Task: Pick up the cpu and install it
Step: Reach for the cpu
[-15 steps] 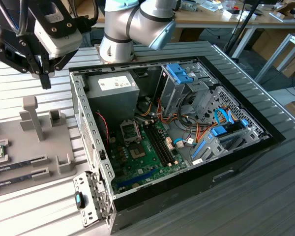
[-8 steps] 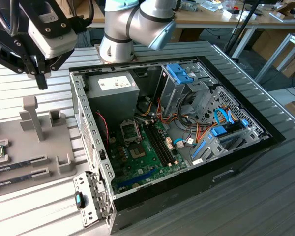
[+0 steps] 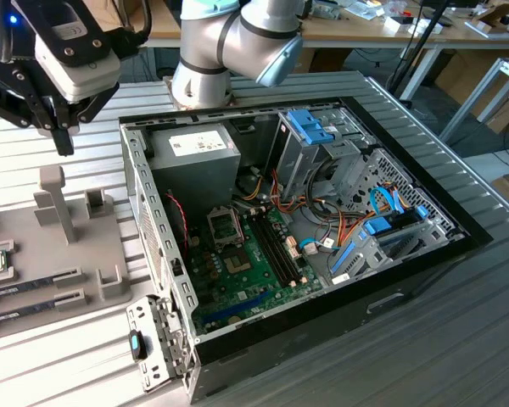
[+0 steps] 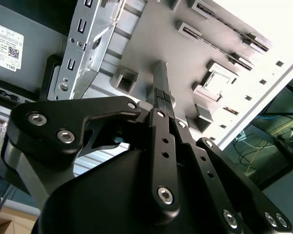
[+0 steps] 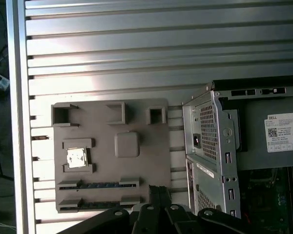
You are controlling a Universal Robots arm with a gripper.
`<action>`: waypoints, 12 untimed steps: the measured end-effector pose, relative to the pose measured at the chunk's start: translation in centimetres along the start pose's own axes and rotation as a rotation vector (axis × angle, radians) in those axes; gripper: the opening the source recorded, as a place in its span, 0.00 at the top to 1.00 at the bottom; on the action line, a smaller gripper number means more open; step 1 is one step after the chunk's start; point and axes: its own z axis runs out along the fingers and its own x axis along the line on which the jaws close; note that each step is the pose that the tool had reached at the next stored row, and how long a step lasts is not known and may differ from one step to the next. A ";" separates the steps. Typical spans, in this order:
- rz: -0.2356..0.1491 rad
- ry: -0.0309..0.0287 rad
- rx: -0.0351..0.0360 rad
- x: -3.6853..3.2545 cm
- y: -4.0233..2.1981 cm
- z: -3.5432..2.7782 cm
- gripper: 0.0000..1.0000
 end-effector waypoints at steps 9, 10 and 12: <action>0.000 0.0001 0.0001 0.99 -0.08 -0.03 0.89; 0.000 0.0000 0.0000 1.13 -0.09 -0.03 0.89; 0.000 0.0001 0.0001 1.29 -0.10 -0.04 0.89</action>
